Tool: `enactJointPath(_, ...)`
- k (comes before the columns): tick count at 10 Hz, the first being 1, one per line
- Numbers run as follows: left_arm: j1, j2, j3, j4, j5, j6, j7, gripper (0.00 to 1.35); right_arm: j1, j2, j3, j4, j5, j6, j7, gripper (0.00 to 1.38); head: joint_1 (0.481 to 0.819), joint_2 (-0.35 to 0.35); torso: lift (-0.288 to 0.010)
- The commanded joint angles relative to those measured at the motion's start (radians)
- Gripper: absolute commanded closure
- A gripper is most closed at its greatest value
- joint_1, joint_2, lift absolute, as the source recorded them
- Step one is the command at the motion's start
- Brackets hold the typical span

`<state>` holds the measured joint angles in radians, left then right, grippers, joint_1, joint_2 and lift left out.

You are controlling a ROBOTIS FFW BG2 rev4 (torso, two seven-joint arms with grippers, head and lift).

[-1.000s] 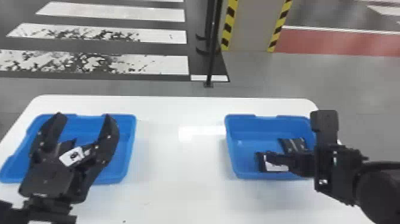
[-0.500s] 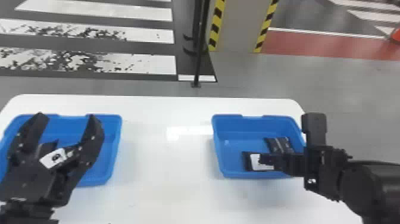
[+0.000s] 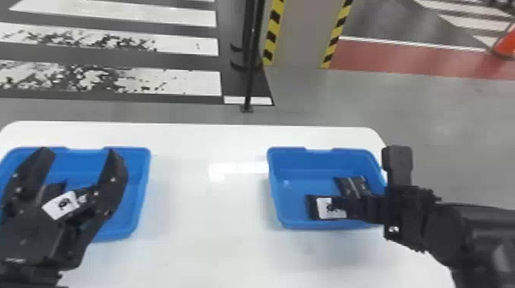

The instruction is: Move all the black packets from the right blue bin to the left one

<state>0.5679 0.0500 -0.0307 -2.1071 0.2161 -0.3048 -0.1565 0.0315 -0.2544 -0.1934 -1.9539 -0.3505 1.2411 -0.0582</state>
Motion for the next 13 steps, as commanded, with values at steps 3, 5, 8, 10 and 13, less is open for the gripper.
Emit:
enactJointPath(3,-0.001,0.002,-0.003,0.005,0.001,-0.002,0.0,0.17,-0.019,0.0,0.002,0.078,-0.03,-0.046,0.032,0.58,0.695,-0.186,-0.14)
enactJointPath(5,-0.003,0.002,-0.005,0.005,0.001,-0.002,0.0,0.17,-0.022,0.001,0.012,0.085,-0.042,-0.041,0.034,0.89,0.695,-0.178,-0.14)
enactJointPath(8,-0.003,0.002,-0.005,0.01,0.005,-0.002,0.0,0.17,-0.007,0.004,0.008,0.107,-0.134,-0.078,0.034,1.12,0.695,-0.163,-0.14)
enactJointPath(10,-0.006,0.002,-0.005,0.01,0.011,-0.017,0.0,0.18,0.047,0.014,-0.01,0.051,-0.174,-0.171,0.032,1.13,0.695,-0.144,-0.14)
enactJointPath(13,-0.016,0.007,-0.023,0.017,0.025,-0.046,0.0,0.18,0.123,0.015,-0.034,-0.092,-0.335,-0.269,0.034,1.13,0.695,-0.116,-0.14)
